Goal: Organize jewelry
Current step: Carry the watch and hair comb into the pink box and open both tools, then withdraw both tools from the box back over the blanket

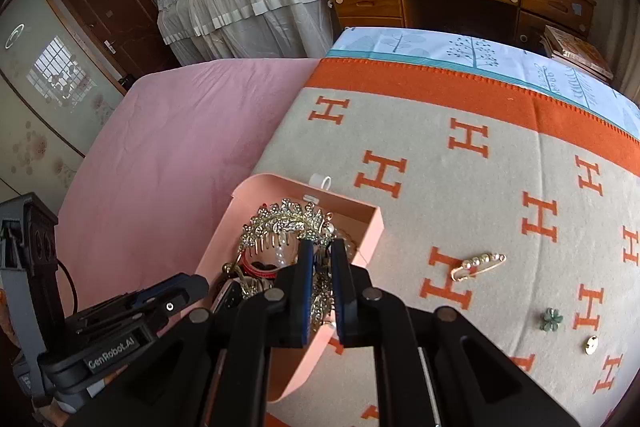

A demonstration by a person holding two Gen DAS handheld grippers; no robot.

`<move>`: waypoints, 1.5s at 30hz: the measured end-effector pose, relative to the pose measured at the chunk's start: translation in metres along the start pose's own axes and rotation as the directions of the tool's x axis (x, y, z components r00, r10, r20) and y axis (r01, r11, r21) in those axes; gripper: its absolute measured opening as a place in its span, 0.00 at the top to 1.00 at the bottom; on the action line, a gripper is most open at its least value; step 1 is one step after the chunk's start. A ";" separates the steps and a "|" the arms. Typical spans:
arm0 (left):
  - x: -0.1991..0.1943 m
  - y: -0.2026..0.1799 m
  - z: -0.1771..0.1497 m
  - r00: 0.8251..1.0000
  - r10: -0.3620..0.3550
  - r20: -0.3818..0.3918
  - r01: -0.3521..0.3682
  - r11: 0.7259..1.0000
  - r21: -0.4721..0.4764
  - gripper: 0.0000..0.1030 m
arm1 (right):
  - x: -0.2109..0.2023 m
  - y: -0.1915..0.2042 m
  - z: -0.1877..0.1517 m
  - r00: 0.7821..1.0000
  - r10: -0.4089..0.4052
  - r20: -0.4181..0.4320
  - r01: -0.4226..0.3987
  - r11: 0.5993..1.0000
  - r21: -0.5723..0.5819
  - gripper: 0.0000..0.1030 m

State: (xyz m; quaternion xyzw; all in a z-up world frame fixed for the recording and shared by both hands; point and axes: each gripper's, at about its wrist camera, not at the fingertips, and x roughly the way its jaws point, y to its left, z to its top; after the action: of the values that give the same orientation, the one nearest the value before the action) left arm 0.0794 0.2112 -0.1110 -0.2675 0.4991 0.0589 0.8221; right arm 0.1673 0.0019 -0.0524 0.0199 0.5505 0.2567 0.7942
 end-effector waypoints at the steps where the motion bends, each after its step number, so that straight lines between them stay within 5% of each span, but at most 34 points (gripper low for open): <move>1: -0.002 0.000 -0.002 1.000 0.007 0.007 -0.007 1.000 0.008 0.62 | 0.004 0.003 0.003 1.000 0.004 -0.002 -0.004 1.000 -0.002 0.92; 10: -0.005 -0.016 -0.027 0.997 0.068 0.023 -0.071 0.991 0.112 0.56 | 0.066 0.021 0.017 0.989 0.065 -0.135 -0.066 0.998 -0.002 0.90; 14: -0.012 -0.026 -0.037 0.992 0.098 0.074 -0.109 0.980 0.165 0.32 | 0.068 0.025 0.011 0.984 0.109 -0.142 -0.112 0.994 -0.016 0.90; 17: -0.019 -0.033 -0.044 0.986 0.111 0.125 -0.134 0.972 0.194 0.25 | 0.053 0.021 0.007 0.984 0.132 -0.117 -0.135 0.991 -0.016 0.90; 28: -0.015 -0.063 -0.072 0.993 0.069 0.091 -0.094 0.948 0.306 0.24 | -0.022 -0.014 -0.033 0.997 0.053 0.062 -0.052 0.999 -0.014 0.80; 45: -0.010 -0.113 -0.096 0.997 0.040 0.070 -0.066 0.906 0.417 0.24 | -0.078 -0.085 -0.086 0.983 -0.059 0.173 0.042 0.994 0.100 0.80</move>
State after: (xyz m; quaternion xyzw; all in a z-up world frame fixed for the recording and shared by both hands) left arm 0.0394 0.0690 -0.0943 -0.0692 0.4824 -0.0193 0.8730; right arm 0.1032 -0.1272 -0.0452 0.0666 0.4905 0.2067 0.8439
